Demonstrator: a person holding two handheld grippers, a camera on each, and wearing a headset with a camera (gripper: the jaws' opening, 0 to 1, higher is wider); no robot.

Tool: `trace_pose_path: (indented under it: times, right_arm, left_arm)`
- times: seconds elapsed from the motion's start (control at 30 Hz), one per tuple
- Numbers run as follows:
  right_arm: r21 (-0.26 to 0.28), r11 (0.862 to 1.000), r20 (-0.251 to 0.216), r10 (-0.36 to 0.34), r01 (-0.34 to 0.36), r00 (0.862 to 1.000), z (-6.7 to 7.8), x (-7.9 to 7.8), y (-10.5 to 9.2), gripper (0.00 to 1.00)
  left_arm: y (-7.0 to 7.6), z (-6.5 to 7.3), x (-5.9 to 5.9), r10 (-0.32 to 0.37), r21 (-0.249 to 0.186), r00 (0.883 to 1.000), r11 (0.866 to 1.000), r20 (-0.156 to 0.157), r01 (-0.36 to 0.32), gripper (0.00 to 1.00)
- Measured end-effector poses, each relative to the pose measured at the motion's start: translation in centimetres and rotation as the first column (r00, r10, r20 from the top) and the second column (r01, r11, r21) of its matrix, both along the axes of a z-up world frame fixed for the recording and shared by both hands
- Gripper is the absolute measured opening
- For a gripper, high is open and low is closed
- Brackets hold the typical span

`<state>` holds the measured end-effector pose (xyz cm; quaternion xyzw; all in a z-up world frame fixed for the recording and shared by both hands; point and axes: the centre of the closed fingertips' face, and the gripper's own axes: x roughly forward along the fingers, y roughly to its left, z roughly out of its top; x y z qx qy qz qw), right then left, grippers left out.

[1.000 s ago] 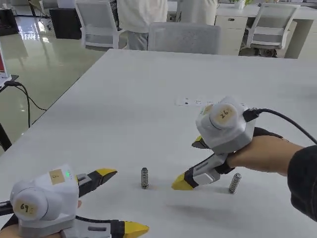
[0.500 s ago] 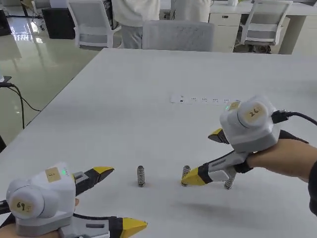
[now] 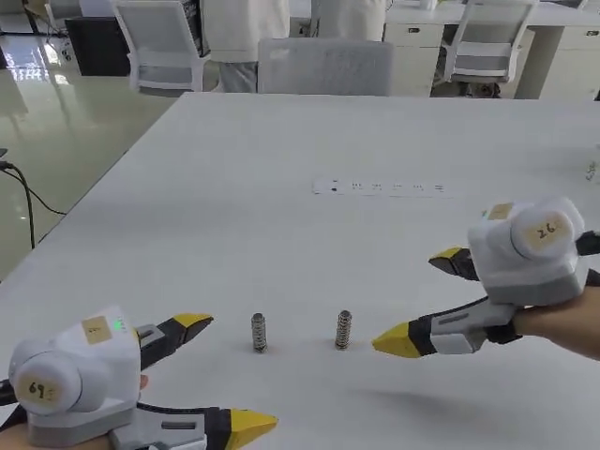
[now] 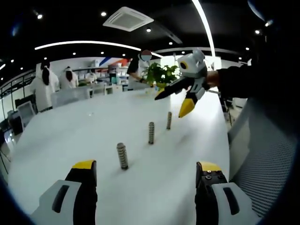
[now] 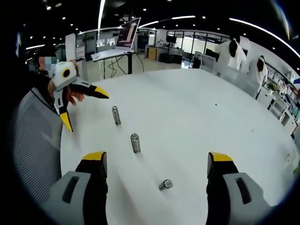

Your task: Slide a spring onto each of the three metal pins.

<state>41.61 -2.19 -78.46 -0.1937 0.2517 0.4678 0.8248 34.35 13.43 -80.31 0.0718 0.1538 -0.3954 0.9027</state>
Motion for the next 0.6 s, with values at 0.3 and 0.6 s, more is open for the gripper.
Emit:
trace_pose_path:
  times: [0.3,0.6]
  right_arm:
    - [0.021,0.999,0.006,-0.027,0.026,1.000,-0.2,-0.7,-1.4,0.90]
    - [0.049,0.998,0.006,-0.041,0.041,0.999,-0.7,-1.9,-2.7,0.89]
  left_arm:
    - [0.2,0.1,0.0,0.006,-0.004,1.000,1.000,0.000,-0.006,0.83]
    - [-0.1,0.3,0.0,0.005,-0.011,1.000,1.000,0.002,-0.005,0.83]
